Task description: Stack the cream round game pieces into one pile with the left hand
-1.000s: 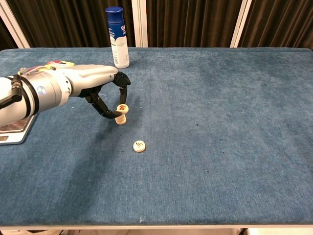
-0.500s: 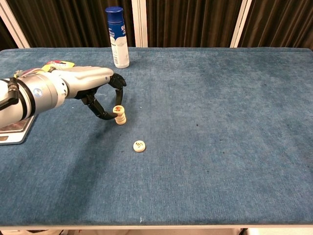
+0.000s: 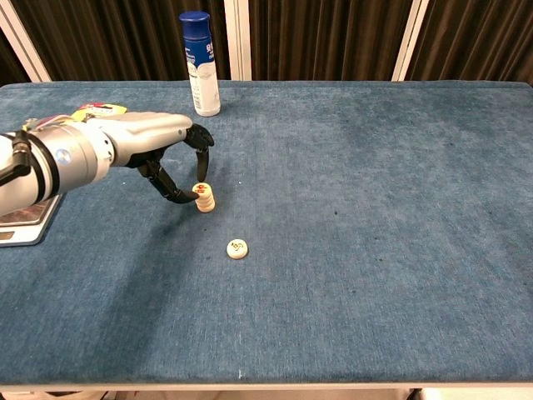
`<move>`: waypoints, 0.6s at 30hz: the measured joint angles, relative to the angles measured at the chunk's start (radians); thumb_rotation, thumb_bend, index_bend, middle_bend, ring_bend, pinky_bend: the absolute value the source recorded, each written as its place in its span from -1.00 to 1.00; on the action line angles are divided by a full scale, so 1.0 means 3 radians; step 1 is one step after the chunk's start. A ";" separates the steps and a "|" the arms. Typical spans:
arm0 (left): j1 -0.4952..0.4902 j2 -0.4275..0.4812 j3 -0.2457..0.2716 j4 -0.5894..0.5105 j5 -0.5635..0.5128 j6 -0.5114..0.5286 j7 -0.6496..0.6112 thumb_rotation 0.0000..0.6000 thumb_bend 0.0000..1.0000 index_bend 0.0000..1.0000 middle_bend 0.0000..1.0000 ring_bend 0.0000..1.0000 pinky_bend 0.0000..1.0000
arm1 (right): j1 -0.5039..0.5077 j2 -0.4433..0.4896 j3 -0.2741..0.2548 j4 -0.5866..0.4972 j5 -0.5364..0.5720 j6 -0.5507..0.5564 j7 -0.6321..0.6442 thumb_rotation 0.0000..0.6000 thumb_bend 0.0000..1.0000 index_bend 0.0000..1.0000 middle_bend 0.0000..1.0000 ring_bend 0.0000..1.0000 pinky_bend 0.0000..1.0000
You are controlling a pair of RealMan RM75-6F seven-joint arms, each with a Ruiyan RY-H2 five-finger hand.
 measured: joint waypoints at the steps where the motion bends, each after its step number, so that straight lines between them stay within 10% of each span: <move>1: -0.0001 -0.0001 -0.0001 0.0000 -0.0001 -0.0001 0.0001 1.00 -0.40 -0.12 -0.80 -1.00 -1.00 | -0.0001 0.0001 0.0000 0.0000 0.0000 0.0001 0.0001 1.00 -0.82 -1.00 -0.95 -1.00 -0.95; 18: 0.0054 0.0097 0.0051 -0.0349 0.0701 0.0190 -0.0053 0.99 -0.40 -0.17 -0.80 -1.00 -1.00 | -0.0004 0.0001 -0.0001 -0.0007 -0.0023 0.0018 -0.0004 1.00 -0.82 -1.00 -0.95 -1.00 -0.95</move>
